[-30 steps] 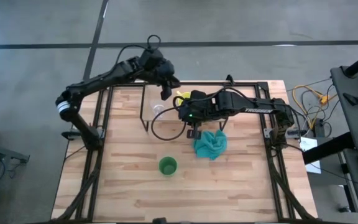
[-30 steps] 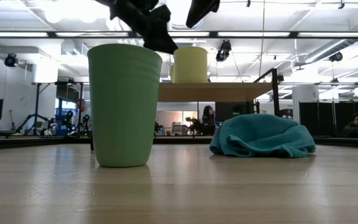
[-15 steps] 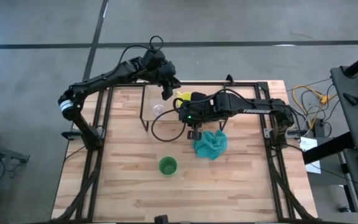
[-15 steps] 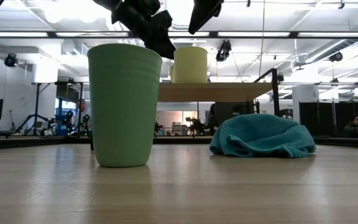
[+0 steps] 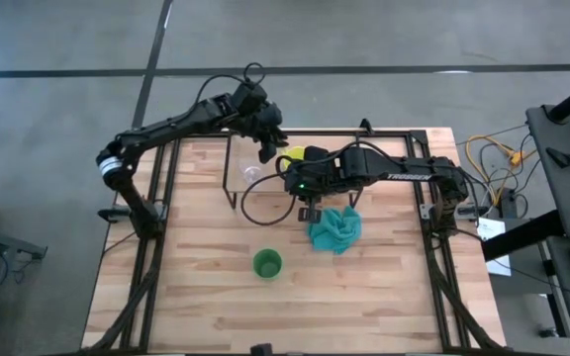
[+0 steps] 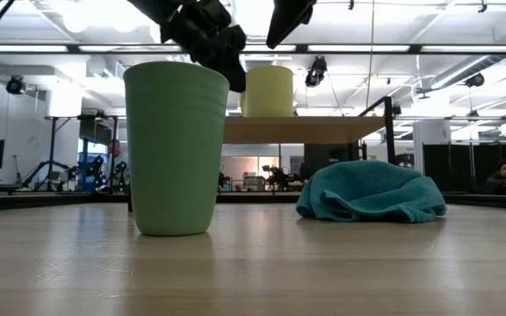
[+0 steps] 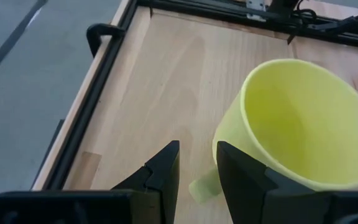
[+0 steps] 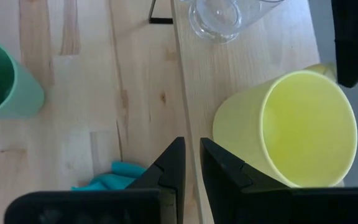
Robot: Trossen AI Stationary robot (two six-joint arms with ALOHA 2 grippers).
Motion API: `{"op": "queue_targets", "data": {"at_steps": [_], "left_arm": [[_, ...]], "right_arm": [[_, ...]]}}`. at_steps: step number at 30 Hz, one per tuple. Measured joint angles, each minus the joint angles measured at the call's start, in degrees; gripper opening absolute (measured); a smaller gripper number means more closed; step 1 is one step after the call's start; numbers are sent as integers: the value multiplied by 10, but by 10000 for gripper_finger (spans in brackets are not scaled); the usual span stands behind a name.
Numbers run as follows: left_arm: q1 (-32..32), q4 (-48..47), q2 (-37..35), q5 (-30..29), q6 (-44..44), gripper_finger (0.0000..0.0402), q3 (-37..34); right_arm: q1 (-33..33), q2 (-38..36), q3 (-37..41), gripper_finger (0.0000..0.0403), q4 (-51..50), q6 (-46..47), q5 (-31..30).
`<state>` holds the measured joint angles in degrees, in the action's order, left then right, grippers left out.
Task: Stack small to large cups/mugs on shelf
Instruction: Adjust the yellow cup on the shelf
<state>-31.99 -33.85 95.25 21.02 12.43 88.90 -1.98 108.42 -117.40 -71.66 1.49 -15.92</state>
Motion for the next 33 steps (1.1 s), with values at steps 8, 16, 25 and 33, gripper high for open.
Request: {"op": "queue_targets", "data": {"at_steps": [8,16,25,33], "left_arm": [[1,-10,-6,0,0,93,4],[2,-28,-6,20,0,93,5],[2,-31,-6,27,0,93,4],[2,-59,-7,28,0,93,4]], "right_arm": [[2,0,2,43,0,0,-1],[8,0,15,43,2,0,-1],[26,0,46,43,5,-1,-7],[42,0,52,43,15,-17,-37]]}}
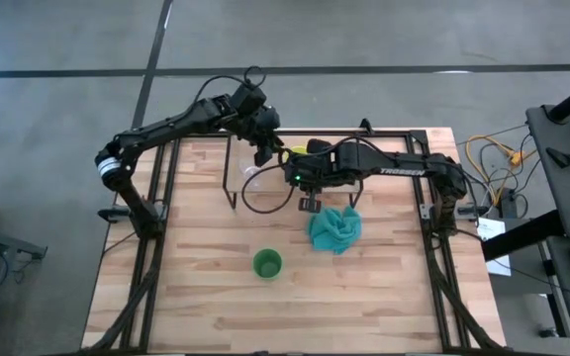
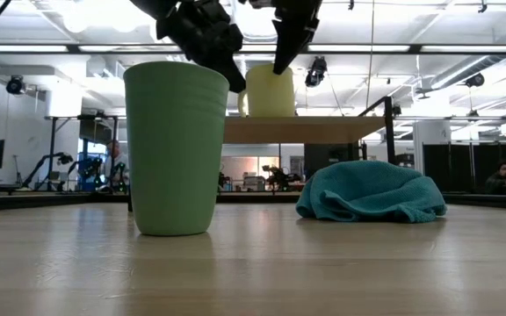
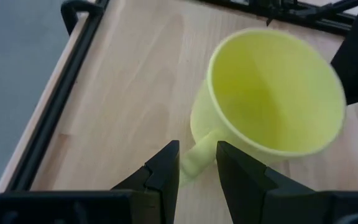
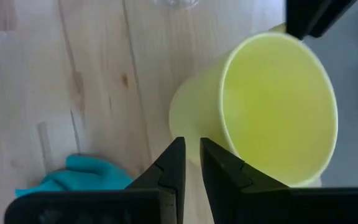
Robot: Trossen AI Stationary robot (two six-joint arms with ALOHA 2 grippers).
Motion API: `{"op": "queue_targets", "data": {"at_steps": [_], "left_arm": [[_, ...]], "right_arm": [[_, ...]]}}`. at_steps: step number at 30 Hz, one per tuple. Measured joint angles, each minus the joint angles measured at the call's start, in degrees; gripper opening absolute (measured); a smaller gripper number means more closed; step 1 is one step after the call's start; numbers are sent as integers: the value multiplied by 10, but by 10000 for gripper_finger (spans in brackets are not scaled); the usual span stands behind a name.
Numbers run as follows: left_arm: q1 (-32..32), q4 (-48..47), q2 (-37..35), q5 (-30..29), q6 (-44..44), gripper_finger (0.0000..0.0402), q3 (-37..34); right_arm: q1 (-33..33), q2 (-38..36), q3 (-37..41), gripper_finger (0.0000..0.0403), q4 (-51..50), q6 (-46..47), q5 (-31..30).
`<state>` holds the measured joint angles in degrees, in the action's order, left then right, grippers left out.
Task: Stack small to large cups/mugs on shelf
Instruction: Adjust the yellow cup on the shelf
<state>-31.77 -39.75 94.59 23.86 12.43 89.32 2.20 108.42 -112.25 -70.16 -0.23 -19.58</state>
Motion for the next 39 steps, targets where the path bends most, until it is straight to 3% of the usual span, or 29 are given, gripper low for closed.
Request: {"op": "queue_targets", "data": {"at_steps": [39], "left_arm": [[13,-17,-22,19,2,93,-11]], "right_arm": [[14,0,0,43,3,2,-1]]}}
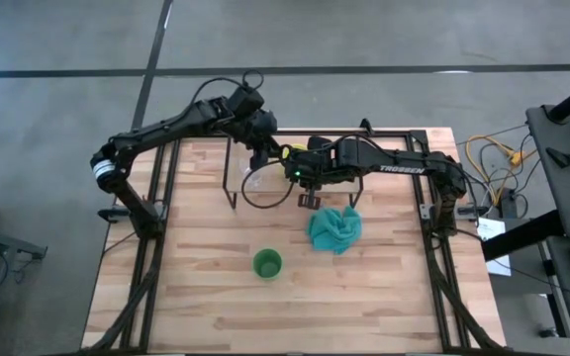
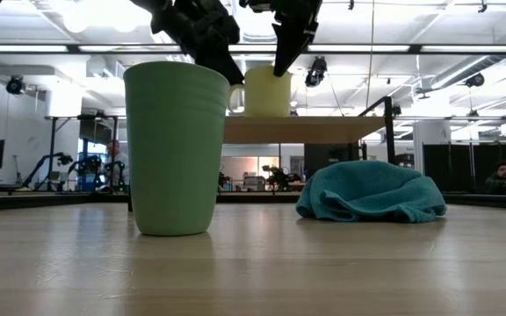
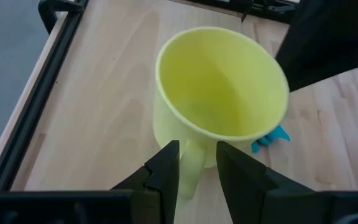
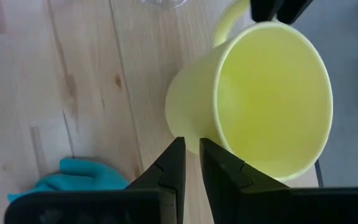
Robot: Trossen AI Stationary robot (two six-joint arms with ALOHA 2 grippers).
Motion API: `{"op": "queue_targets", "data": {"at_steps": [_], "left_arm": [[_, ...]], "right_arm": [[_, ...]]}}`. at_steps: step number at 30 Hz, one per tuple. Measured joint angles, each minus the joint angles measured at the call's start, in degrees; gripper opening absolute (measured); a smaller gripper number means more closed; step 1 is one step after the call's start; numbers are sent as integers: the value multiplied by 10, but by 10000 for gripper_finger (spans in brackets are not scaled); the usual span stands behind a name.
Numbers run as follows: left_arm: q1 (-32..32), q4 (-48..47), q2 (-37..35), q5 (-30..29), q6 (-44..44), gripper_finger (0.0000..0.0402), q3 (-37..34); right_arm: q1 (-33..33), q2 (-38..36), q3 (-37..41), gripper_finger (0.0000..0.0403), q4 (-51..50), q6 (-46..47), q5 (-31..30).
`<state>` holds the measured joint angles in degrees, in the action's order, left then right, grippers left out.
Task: Stack small to large cups/mugs on shelf
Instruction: Adjust the yellow cup on the shelf
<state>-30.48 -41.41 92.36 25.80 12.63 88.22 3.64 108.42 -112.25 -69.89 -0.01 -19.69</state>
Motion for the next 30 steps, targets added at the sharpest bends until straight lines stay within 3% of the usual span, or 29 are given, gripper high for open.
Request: {"op": "queue_targets", "data": {"at_steps": [30], "left_arm": [[28,-18,1,-4,-2,93,-5]], "right_arm": [[-1,0,0,43,-3,-7,2]]}}
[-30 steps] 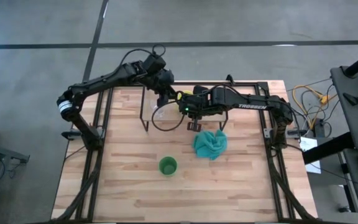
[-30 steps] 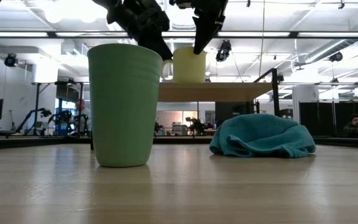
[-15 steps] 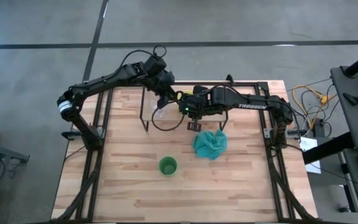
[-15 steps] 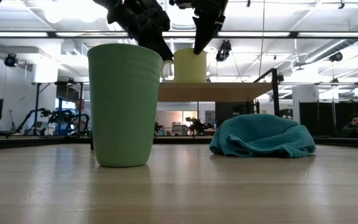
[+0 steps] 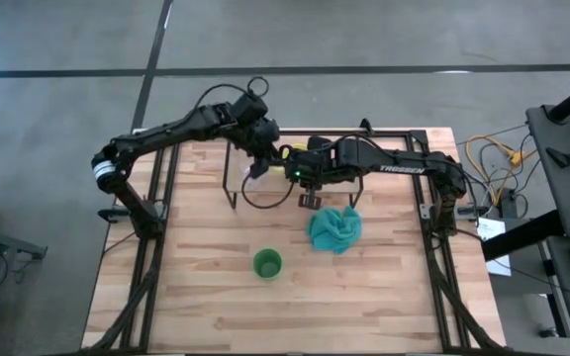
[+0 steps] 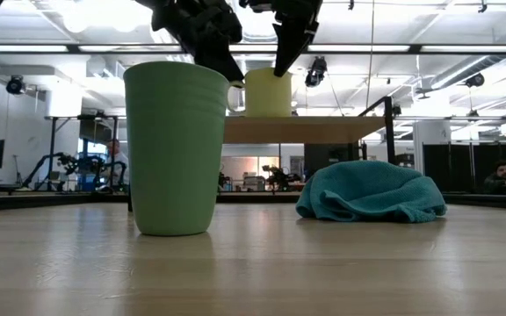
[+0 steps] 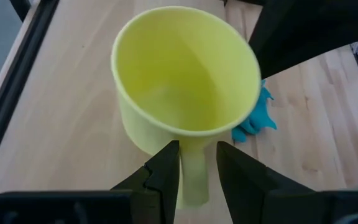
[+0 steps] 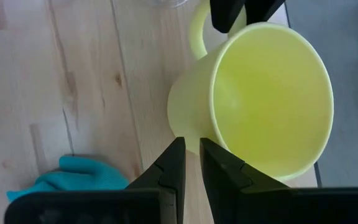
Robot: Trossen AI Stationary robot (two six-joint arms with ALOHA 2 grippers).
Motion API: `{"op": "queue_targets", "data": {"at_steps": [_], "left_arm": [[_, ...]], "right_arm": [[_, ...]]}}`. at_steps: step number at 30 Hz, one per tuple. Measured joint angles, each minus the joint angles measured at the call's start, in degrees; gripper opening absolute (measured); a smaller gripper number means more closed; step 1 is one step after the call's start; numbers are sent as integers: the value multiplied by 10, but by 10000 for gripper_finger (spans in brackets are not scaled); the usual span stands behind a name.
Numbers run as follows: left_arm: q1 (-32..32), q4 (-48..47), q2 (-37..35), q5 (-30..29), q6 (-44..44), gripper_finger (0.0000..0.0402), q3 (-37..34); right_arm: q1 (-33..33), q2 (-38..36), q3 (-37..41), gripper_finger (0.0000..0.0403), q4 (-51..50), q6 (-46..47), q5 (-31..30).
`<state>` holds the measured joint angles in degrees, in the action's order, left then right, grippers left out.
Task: Stack small to large cups/mugs on shelf
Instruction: Adjust the yellow cup on the shelf
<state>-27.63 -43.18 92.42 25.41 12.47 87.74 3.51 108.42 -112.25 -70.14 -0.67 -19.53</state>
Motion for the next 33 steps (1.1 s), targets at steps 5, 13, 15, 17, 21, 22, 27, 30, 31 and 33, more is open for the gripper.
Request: {"op": "queue_targets", "data": {"at_steps": [5,13,15,17,21,22,27,30,31,33], "left_arm": [[10,0,0,-2,0,93,0],[28,1,0,1,-1,93,0],[31,1,0,-2,-2,93,0],[35,1,0,-3,-2,93,0],[42,1,0,-2,-3,93,0],[45,2,0,-2,-3,93,2],[53,3,-1,-1,-3,93,8],[56,3,-1,-2,-3,93,13],[57,3,-1,-2,-3,93,13],[57,3,-1,-2,-3,93,14]], "right_arm": [[0,0,0,43,0,-3,0],[0,0,0,43,2,-15,0],[0,0,0,43,2,-19,0],[0,0,0,43,4,-28,0],[0,0,0,43,21,-43,0],[1,0,0,43,29,-46,0],[2,0,0,43,56,-63,0],[2,0,0,43,58,-69,0],[2,0,0,43,58,-69,0],[2,0,0,43,58,-69,0]]}}
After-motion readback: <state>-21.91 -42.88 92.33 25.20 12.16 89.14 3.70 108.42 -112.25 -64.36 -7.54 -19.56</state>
